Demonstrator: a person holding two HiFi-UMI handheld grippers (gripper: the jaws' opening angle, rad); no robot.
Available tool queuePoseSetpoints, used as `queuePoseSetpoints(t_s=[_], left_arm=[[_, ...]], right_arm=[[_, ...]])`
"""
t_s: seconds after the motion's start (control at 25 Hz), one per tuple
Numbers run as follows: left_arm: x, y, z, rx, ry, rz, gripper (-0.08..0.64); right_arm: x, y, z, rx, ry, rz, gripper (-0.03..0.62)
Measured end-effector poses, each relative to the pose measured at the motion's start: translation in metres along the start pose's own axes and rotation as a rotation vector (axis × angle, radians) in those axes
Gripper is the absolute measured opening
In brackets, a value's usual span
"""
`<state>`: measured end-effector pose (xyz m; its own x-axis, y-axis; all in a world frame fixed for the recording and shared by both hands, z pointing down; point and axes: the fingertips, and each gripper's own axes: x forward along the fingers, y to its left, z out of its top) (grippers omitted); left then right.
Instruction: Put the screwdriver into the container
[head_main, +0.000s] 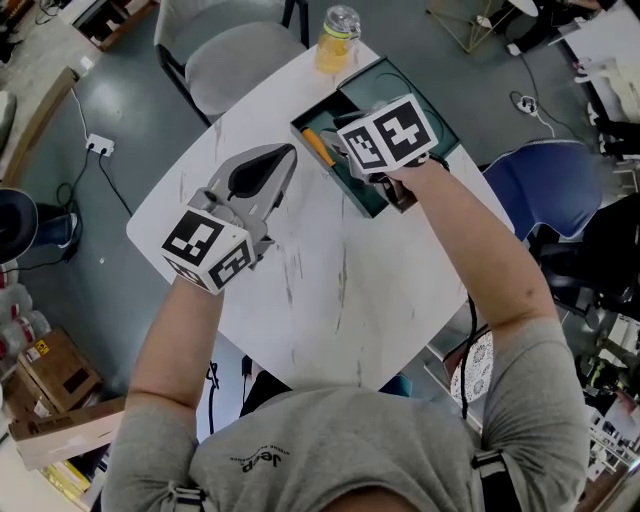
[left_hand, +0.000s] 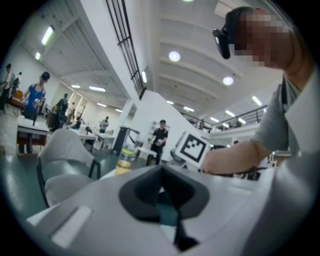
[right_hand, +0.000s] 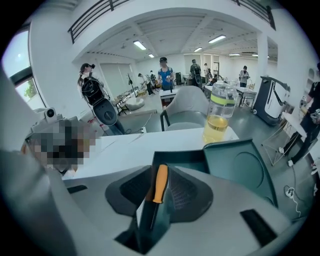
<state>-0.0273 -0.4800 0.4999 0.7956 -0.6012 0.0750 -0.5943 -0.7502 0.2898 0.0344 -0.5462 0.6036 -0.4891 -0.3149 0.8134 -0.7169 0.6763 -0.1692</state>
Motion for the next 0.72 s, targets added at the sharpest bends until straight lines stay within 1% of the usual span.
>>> queuePoseSetpoints(t_s=[0.32,0.44,0.6,0.72], left_arm=[[-0.022,-0.019,0.044,0.034,-0.034,-0.018,0.002],[-0.034,-0.027,0.059,0.033,-0.046,-0.023,0.002],[-0.053,-0.040,0.072,0.025,-0.052,-0.039,0.002],[-0.068,-0.049,0.080,0.028,-0.051,-0.059,0.002]], right_arm=[[-0.055,0.017,0.029,-0.018,-0.079,-0.040,0.077],[-0.076,0.025,0.038,-0.008,-0.118,-0.061,0.062],[-0.100,0.039,0.043,-0.003,-0.161,-0.089,0.036],[-0.118,0.051,0.043,0.020,-0.187,-0.093,0.015]])
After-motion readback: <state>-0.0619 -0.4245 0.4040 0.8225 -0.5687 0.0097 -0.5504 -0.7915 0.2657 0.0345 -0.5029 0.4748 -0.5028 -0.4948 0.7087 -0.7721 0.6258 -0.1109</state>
